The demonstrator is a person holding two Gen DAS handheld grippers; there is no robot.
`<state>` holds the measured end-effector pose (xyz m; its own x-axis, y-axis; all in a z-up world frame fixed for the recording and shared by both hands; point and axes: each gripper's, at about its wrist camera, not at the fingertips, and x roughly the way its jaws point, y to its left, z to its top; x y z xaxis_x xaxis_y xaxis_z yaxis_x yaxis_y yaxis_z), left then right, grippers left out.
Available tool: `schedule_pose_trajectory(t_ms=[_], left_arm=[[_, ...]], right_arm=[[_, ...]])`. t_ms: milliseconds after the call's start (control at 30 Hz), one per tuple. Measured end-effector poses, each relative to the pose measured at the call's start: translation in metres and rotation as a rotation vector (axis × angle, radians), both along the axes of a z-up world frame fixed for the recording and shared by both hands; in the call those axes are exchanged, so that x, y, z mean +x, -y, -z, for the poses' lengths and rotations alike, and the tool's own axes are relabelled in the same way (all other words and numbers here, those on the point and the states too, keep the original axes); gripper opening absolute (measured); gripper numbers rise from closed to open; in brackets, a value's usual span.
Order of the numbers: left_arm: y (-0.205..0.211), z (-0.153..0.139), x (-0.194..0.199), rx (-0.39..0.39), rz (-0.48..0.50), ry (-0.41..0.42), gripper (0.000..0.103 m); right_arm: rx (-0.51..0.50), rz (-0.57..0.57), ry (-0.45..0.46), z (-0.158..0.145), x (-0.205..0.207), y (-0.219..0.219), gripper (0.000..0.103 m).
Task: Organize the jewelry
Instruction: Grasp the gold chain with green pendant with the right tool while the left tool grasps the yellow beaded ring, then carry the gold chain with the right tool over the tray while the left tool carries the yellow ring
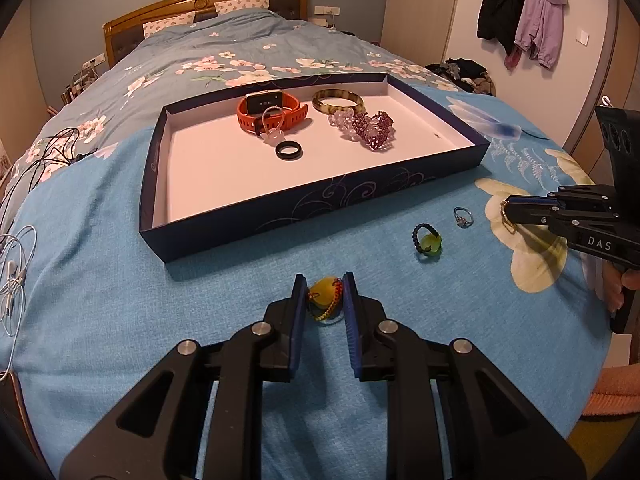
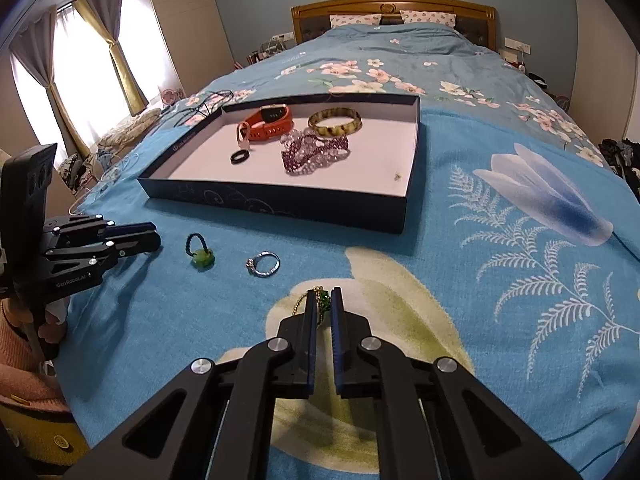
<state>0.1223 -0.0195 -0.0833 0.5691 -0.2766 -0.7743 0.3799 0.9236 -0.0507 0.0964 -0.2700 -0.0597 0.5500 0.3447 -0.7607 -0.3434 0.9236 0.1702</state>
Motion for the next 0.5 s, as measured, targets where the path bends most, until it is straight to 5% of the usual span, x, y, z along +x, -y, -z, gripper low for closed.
schedule_pose_trajectory(t_ms=[500], left_arm=[[0.002, -0.019, -0.008, -0.03, -0.004, 0.058, 0.018]], right_arm=[[0.085, -0.032, 0.105, -0.026, -0.003, -0.014, 0.005]])
